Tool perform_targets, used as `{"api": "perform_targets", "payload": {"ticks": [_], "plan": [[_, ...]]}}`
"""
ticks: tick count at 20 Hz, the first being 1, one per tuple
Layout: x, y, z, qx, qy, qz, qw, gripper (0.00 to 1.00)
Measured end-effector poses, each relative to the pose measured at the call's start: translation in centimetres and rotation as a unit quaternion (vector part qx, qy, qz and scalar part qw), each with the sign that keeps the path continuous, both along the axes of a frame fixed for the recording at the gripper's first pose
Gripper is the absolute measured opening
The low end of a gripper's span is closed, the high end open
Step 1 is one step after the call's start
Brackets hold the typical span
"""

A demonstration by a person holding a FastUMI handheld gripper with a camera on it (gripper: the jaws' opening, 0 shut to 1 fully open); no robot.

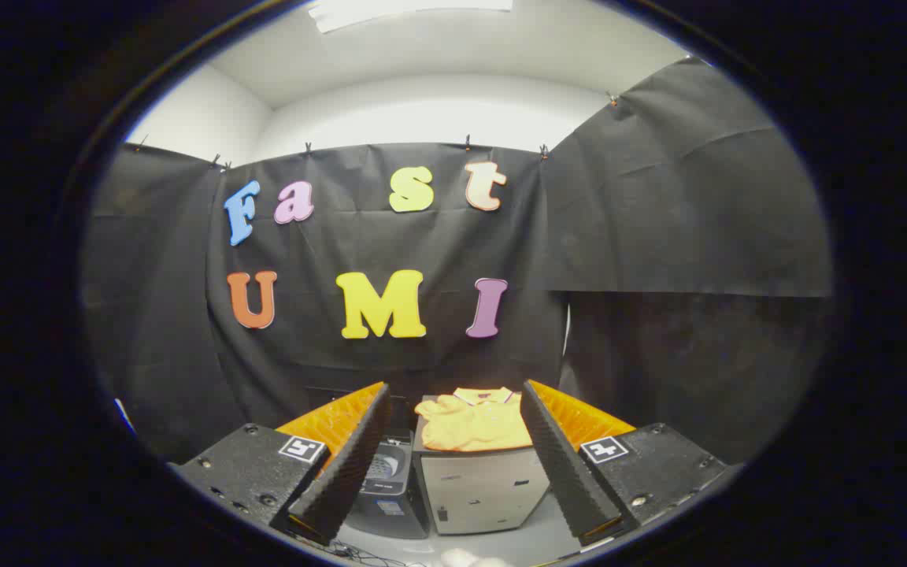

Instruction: Put the clothes into the washing machine and then close the washing machine lid.

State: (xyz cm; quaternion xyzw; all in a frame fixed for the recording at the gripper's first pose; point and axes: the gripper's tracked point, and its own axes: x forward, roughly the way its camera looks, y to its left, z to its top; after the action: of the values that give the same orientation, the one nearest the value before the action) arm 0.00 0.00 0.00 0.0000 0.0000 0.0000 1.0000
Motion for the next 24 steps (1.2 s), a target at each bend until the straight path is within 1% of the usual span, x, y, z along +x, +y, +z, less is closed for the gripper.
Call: {"api": "perform_targets", "payload": {"ticks": [12, 19, 24], "plan": [[-0.9, 0.4, 0.5, -0.017, -0.009, -0.007, 1.0, 1.0], [-0.8, 0.6, 0.5, -0.015, -0.003, -0.016, 1.0, 1.0], [0.4, 1.5, 1.0, -0.023, -0.003, -0.007, 1.0, 1.0]]}}
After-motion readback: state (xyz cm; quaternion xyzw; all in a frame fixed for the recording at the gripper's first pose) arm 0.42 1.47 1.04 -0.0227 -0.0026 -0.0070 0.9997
